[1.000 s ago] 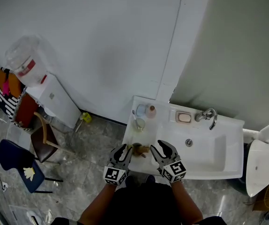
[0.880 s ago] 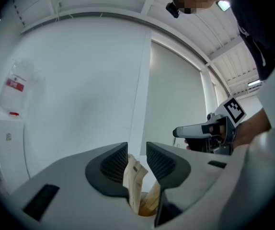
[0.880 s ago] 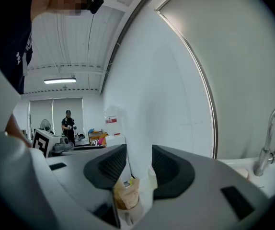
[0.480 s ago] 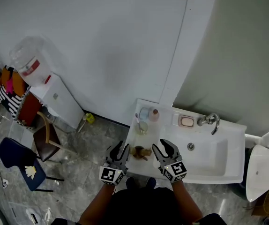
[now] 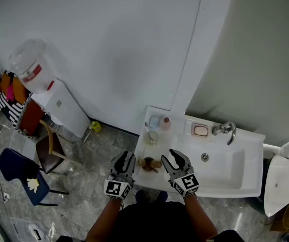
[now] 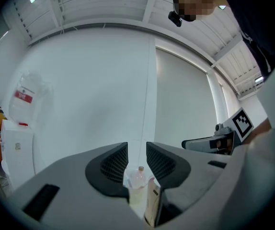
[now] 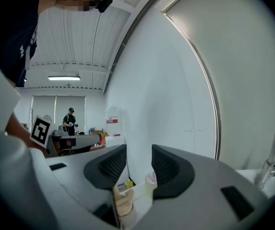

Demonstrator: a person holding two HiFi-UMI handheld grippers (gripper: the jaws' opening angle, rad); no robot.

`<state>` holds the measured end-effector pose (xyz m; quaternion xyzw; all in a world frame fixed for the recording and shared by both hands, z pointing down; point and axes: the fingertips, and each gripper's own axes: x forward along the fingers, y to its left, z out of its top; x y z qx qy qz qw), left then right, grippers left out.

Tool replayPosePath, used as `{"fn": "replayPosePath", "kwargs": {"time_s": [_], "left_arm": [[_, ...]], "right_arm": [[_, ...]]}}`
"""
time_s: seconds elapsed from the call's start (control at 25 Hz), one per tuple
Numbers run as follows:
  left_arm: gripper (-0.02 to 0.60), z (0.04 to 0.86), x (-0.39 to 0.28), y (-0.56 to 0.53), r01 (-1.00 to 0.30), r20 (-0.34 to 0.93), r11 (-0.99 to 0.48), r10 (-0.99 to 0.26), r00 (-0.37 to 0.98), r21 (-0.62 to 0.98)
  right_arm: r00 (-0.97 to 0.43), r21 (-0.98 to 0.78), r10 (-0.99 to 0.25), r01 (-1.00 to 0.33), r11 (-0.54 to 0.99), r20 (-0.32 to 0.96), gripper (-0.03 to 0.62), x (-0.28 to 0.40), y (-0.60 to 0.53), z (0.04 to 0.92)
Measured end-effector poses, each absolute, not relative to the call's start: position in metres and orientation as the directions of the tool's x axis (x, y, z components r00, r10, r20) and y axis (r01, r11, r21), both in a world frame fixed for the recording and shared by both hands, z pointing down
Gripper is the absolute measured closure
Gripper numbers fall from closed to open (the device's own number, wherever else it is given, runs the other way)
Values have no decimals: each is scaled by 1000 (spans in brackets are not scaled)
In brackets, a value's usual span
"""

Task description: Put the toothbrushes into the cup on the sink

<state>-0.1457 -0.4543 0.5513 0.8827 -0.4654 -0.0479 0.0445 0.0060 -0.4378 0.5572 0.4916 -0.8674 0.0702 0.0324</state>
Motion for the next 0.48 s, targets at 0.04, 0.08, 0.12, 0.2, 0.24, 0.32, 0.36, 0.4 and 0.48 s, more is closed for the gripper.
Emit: {"fn": "replayPosePath", "kwargs": {"time_s": [0.04,0.08,0.12,0.2,0.24,0.32,0.36,0.4,0.48], "left_arm": [[462,552,-145,-454,-820,-42,-559,-828,559,123],[462,552,-145,-454,-822,-42,-555,-831,555,125],[462,552,-145,-454,-824,-42,-552,-833,552,129],[462,553,-143,-453,-823,-41,-553,-832,553,131],[462,554,-142,-452,-822,-38,-555,-831,555,129],[462,555,-141,-451,-821,-35,-555,-830,556,130],[462,556,-141,-451,-822,-35,-553,-832,554,136],[462,557,-142,-452,-823,-34,-551,-833,552,142],[462,558,-143,-452,-823,-33,-549,-834,550,144]], "right_arm": [[-516,-87,-847,-856,509,127,418,6,-438,558],[-518,-85,-846,-855,511,128,418,7,-438,558],[-520,-84,-845,-854,513,129,418,7,-438,559],[-519,-83,-845,-855,512,131,418,9,-438,560],[-516,-82,-847,-857,509,131,418,10,-438,560],[-513,-76,-849,-859,507,130,418,10,-438,559],[-513,-74,-848,-858,508,130,418,9,-439,559],[-515,-72,-847,-857,511,130,418,8,-439,559],[-521,-68,-844,-853,517,130,418,7,-439,558]]}}
